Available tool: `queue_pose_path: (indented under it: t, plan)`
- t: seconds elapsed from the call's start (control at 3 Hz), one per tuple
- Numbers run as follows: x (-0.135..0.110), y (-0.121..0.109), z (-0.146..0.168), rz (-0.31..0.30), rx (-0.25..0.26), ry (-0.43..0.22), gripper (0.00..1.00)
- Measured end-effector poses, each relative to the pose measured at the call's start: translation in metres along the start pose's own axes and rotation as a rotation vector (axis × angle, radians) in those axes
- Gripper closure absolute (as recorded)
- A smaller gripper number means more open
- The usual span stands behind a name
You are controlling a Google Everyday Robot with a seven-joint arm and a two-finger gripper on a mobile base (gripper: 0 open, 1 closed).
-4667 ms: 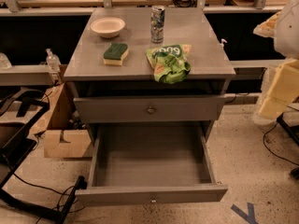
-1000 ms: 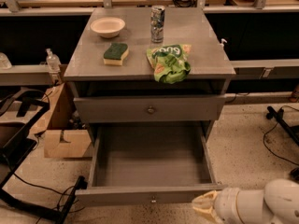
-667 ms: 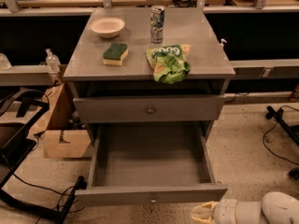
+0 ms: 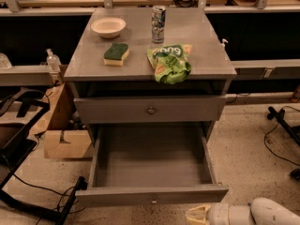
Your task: Close middle drawer
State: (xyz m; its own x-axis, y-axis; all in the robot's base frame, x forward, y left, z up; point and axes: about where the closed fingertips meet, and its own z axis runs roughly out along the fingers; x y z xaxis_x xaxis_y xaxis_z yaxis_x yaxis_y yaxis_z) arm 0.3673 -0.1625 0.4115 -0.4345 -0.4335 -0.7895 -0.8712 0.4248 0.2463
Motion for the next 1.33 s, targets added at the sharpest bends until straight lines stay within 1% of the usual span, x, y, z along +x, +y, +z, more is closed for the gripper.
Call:
queue_pose_path:
  t: [0.33,0.67,1.0,1.33]
  plan:
    - [0.013,-0.032,0.027,0.025,-0.029,-0.072,1.00]
    - [0.010,-0.064,0.047,0.029,-0.042,-0.144,1.00]
    - [0.004,-0.071,0.052,0.019,-0.045,-0.163,1.00]
    - [-0.021,-0.090,0.070,-0.011,-0.059,-0.195,1.00]
